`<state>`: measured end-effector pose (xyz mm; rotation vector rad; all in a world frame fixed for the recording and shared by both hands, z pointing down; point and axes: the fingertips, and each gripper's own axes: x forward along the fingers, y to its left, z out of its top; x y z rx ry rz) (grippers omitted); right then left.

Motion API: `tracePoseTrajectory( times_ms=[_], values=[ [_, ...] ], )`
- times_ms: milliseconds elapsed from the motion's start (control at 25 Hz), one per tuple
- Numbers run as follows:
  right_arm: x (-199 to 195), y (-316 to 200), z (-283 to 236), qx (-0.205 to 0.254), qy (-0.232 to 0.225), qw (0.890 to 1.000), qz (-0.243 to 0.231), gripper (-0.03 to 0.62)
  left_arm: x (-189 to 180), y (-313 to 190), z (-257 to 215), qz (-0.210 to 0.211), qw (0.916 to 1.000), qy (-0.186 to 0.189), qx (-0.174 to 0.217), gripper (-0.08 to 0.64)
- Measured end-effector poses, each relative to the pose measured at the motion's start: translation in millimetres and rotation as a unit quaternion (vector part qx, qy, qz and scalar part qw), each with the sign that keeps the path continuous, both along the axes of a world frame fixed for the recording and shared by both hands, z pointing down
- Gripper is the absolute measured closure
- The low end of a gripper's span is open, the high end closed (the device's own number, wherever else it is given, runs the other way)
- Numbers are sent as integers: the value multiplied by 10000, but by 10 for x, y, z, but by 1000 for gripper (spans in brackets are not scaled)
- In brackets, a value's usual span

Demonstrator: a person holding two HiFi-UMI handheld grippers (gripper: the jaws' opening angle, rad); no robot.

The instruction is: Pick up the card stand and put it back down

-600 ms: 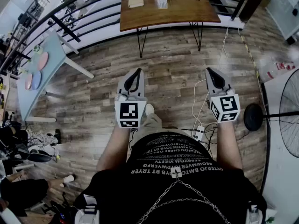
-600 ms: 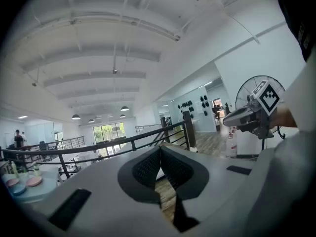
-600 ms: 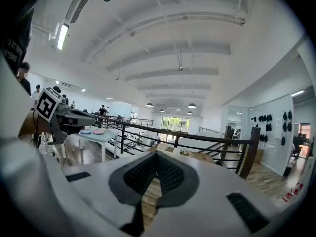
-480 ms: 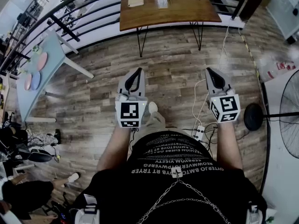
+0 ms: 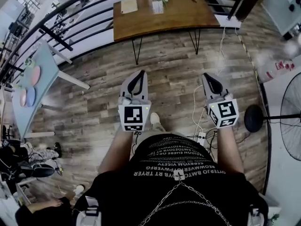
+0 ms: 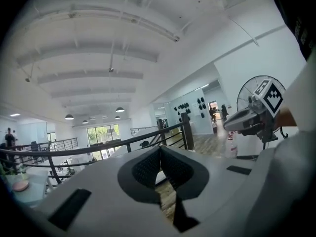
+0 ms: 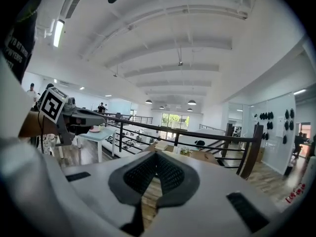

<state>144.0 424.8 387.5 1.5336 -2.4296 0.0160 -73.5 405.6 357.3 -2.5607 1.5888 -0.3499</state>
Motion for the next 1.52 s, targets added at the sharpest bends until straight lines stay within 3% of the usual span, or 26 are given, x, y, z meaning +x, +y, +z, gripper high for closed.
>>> tracePoseTrajectory(
  times_ms=[720,1120,1520],
  values=[
    [-525,-1090,78,-170,-37,9998,-21,577,-425,-1044,173,131,9996,49,-262,533],
    [-913,-1425,-67,-122,179,9998,28,577,-732,-1449,47,362,9991,173,-127,532],
    [-844,-1432,-76,-201,125,9992,328,577,-800,-1545,186,515,9980,206,-313,532]
  ],
)
